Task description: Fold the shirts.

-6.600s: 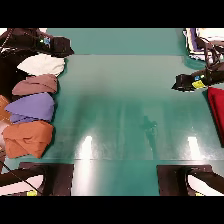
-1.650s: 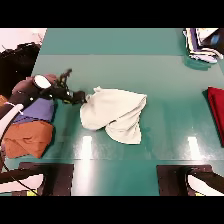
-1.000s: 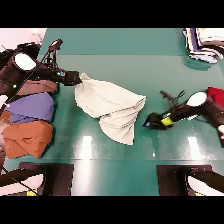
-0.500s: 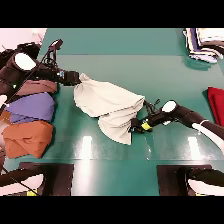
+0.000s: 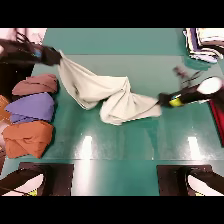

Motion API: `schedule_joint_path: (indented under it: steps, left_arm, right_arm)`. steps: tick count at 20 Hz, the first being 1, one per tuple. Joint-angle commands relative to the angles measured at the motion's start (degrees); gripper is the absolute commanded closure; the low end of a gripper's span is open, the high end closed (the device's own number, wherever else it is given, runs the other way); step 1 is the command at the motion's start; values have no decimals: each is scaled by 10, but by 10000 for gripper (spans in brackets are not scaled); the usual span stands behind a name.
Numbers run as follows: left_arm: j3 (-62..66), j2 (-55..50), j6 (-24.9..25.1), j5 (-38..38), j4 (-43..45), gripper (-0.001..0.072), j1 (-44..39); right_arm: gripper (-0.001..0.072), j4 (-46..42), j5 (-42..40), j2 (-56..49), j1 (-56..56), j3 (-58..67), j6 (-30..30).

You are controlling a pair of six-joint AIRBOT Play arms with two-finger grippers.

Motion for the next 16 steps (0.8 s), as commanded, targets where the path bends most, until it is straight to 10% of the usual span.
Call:
schedule_joint_path:
  steps: [1,16]
  left_arm:
    - [75,58,0,2,21,685,0]
    - [383,140,-1,-5,-78,686,0]
  right_arm:
    - [695,-56,17,85,-103,93,1]
    - [695,-56,63,199,-296,500,-80]
